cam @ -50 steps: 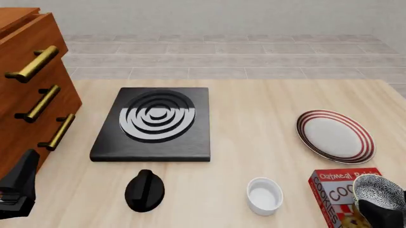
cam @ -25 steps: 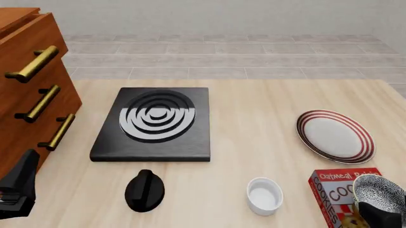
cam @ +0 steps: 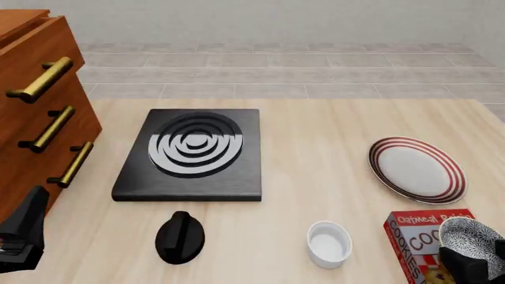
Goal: Pick the akita bowl on the cookies box and place it on the plate.
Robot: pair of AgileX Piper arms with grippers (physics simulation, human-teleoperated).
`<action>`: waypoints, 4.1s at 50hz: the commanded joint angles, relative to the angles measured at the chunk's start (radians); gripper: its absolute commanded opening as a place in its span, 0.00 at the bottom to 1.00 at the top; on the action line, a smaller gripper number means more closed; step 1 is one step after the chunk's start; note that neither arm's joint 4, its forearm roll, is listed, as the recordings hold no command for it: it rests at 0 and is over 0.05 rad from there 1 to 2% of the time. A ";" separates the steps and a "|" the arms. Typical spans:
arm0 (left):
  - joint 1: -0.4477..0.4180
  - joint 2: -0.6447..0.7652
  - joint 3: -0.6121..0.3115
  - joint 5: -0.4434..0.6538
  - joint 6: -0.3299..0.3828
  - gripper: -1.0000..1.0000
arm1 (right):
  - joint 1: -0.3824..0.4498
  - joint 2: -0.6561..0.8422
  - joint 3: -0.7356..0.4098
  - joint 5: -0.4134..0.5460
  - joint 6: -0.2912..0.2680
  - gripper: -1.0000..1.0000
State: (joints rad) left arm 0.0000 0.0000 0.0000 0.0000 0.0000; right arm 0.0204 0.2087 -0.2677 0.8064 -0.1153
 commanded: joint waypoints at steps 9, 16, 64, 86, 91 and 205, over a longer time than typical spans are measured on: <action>0.000 0.000 0.000 0.000 0.000 1.00 | -0.009 0.009 0.046 -0.050 0.019 1.00; 0.000 0.000 0.000 0.000 0.000 1.00 | -0.003 0.016 0.063 -0.072 0.025 1.00; 0.000 0.000 0.000 0.000 0.000 1.00 | -0.032 0.059 0.155 -0.201 0.055 1.00; 0.000 0.000 0.000 0.000 0.000 1.00 | -0.009 0.188 0.219 -0.373 0.060 1.00; 0.000 0.000 0.000 0.000 0.000 1.00 | 0.000 0.202 0.228 -0.391 0.068 1.00; 0.000 0.000 0.000 0.000 0.000 1.00 | -0.194 0.630 -0.197 -0.535 -0.543 0.00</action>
State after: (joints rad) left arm 0.0000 0.0000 0.0000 0.0000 0.0000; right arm -0.1564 0.7944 -0.4133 0.2869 -0.6204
